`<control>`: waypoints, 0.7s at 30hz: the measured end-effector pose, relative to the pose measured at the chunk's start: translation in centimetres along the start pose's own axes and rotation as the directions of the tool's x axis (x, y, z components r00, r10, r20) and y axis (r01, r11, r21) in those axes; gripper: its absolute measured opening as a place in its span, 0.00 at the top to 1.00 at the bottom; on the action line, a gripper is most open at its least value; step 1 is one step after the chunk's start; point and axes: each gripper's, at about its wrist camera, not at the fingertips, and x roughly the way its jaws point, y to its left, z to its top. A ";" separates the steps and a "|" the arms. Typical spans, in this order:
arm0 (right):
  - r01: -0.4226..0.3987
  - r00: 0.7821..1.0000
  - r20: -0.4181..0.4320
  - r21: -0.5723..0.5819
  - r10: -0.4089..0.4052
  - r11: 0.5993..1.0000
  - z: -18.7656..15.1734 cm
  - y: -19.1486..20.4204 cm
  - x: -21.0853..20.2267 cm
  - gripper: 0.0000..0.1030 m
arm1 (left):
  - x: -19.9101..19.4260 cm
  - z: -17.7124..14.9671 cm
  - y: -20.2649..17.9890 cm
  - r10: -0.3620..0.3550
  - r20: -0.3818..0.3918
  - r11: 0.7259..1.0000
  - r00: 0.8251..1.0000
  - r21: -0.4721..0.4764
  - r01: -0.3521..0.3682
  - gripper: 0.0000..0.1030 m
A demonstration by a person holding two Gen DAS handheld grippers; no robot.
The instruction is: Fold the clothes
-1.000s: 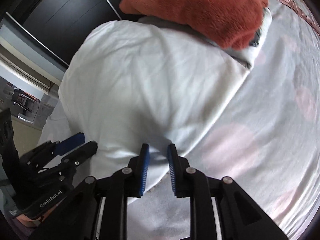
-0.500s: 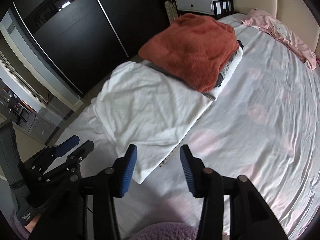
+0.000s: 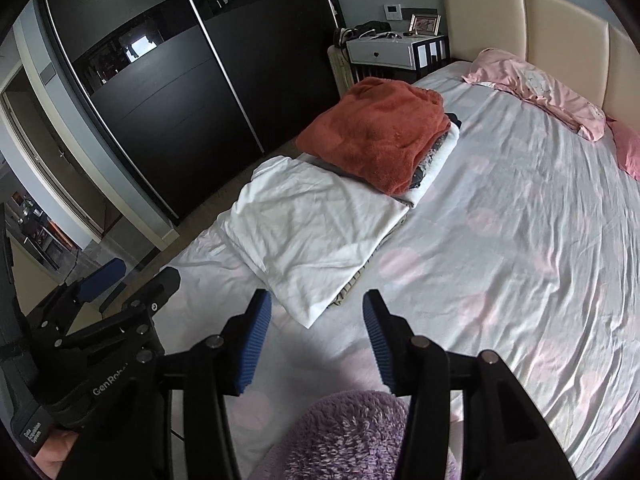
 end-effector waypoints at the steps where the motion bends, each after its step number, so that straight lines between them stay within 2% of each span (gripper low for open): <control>1: 0.001 1.000 0.004 0.000 -0.001 1.000 -0.4 0.1 -0.3 0.55 | -0.3 -0.2 -0.1 0.007 0.002 1.000 1.000 0.004 -0.007 0.23; 6: 0.002 1.000 0.019 0.009 -0.003 1.000 -2.1 -0.4 -1.3 0.55 | -1.7 -1.3 -0.5 0.062 0.009 0.998 0.998 0.028 -0.062 0.22; 14: -0.012 1.000 -0.008 0.033 0.013 0.999 -4.6 -1.1 -1.0 0.55 | -2.7 -3.1 -1.2 0.082 -0.010 0.996 0.997 0.044 -0.082 0.22; 21: -0.043 0.999 0.015 0.022 0.042 0.999 -5.5 -1.1 -2.4 0.55 | -3.7 -3.8 -2.2 0.102 0.002 0.992 0.995 0.072 -0.101 0.22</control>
